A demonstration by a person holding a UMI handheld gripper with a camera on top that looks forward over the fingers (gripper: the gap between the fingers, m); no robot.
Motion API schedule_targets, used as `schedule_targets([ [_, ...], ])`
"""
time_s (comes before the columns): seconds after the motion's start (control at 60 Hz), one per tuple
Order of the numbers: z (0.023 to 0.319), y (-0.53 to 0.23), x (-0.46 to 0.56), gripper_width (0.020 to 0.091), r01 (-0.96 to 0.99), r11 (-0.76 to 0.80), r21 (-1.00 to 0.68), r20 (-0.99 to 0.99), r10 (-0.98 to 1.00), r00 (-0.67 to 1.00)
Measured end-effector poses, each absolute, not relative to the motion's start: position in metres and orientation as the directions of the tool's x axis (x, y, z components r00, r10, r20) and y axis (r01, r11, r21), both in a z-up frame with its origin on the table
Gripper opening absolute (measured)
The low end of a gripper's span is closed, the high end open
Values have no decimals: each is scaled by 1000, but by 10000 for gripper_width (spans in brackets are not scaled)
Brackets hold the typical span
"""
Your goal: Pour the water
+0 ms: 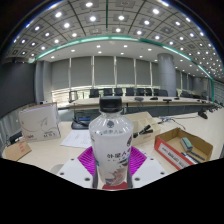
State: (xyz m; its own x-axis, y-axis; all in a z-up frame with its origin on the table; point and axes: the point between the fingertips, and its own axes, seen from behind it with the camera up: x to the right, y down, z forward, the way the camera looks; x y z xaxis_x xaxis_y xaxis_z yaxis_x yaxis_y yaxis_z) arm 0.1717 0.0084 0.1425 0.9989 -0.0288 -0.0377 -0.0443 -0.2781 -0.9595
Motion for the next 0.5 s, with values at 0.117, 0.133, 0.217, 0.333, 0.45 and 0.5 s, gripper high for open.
schedule_targets([
  [0.117,99,4,184,388,-36,-335,-942,-23,-41,999],
  [0.133,91,9,183,388,-34,-343,-939,-21,-43,999],
  [0.217,70,0,189,392,-40,-363,-931,-25,-46,999],
  [0.333,53,-2,187,404,-27,-353,-935,-14,-37,999],
  [0.45,56,-4,185,522,-45,-339,-940,-29,-52,998],
  [0.5,52,-6,185,573,-65,-367,-928,-48,-55,997],
])
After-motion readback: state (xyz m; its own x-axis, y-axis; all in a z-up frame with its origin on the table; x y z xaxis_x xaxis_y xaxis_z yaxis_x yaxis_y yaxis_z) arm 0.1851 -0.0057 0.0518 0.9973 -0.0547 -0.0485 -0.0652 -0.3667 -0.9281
